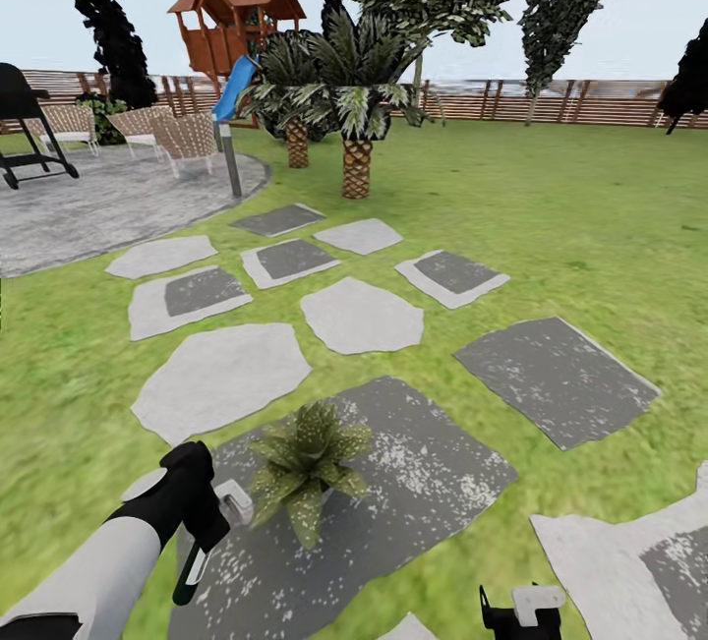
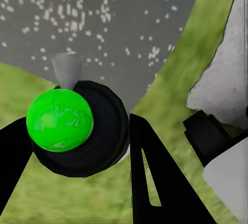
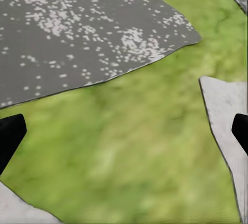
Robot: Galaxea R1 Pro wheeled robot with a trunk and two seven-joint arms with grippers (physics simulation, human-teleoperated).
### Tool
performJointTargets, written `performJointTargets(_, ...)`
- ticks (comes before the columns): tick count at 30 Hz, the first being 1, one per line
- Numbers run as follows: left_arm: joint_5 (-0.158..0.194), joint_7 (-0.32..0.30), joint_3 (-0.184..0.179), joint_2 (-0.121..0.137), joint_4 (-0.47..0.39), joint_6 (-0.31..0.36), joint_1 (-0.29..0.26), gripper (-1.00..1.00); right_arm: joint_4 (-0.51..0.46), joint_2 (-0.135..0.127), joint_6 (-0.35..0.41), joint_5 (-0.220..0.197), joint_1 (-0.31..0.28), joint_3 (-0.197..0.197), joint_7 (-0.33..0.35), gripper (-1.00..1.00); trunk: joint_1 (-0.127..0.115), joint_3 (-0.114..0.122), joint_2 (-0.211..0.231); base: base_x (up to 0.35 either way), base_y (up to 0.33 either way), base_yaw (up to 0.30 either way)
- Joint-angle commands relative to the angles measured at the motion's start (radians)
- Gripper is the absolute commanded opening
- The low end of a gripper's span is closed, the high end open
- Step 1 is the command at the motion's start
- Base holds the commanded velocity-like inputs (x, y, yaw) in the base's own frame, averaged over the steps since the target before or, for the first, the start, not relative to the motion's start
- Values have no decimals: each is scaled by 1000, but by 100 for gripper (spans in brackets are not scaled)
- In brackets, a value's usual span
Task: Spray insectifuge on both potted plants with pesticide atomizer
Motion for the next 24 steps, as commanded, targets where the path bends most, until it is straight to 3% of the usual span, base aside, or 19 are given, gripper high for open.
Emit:
performJointTargets(1,-6,-7,2,0,-2,7,0,-100,2,0,-3,11,-1,-3,-7,100,0,-1,0,0,-83,47)
performJointTargets(9,-5,-22,0,-12,4,11,0,-100,2,0,-3,11,-1,-3,-7,100,0,-1,0,0,-9,239)
performJointTargets(14,-4,-85,-1,-14,12,11,0,-100,2,0,-3,11,-1,-3,-7,100,0,-1,0,0,0,57)
performJointTargets(18,-6,-92,-3,-7,10,10,0,-100,2,1,-3,11,-1,-3,-7,100,0,-1,0,0,0,2)
performJointTargets(24,-14,-83,93,9,-5,-4,0,-100,2,2,-3,12,-1,-2,-6,100,0,-1,0,0,0,0)
